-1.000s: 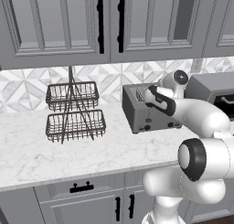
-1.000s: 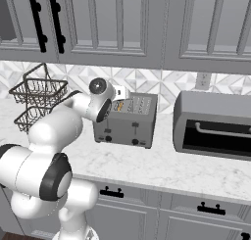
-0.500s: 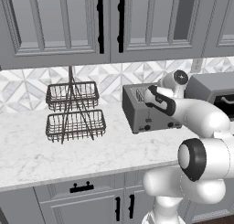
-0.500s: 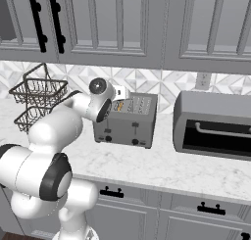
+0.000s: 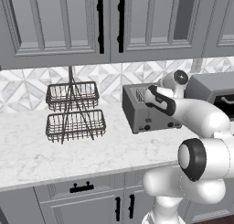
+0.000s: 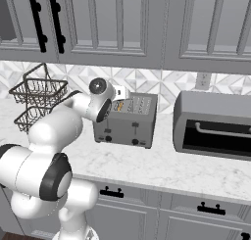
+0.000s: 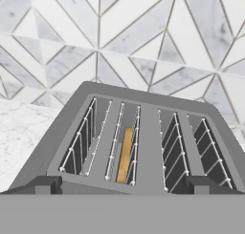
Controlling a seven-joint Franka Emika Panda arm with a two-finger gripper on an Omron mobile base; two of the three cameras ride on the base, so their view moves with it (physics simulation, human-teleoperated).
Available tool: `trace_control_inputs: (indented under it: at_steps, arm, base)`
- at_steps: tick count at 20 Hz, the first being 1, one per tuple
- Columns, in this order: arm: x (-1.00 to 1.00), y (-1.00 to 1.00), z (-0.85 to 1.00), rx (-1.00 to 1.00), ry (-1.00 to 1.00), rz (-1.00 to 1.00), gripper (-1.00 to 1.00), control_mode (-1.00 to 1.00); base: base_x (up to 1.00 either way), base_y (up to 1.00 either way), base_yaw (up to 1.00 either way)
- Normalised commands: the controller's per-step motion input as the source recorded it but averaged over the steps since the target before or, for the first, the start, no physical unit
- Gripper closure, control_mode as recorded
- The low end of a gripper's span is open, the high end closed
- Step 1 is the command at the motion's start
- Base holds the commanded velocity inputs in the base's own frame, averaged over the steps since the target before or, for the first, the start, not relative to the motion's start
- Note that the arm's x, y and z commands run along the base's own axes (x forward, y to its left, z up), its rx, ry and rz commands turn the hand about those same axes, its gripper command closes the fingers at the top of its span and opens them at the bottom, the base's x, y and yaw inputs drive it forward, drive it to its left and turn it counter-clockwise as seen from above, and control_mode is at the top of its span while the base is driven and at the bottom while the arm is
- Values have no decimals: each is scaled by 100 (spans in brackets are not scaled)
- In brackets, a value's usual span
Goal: Start the toaster. Once the lever pops up, take the bread to the plate on the dining counter.
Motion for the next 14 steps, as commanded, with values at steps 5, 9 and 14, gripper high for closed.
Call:
trace_control_inputs:
  at_steps: [5,9,14]
  arm:
    - [0,0,0,0,0,0,-100,-100]
    - [0,0,0,0,0,0,-100,-100]
    - [0,0,0,0,0,0,-100,-100]
  base:
    - [0,0,0]
    - [0,0,0]
    - [0,0,0]
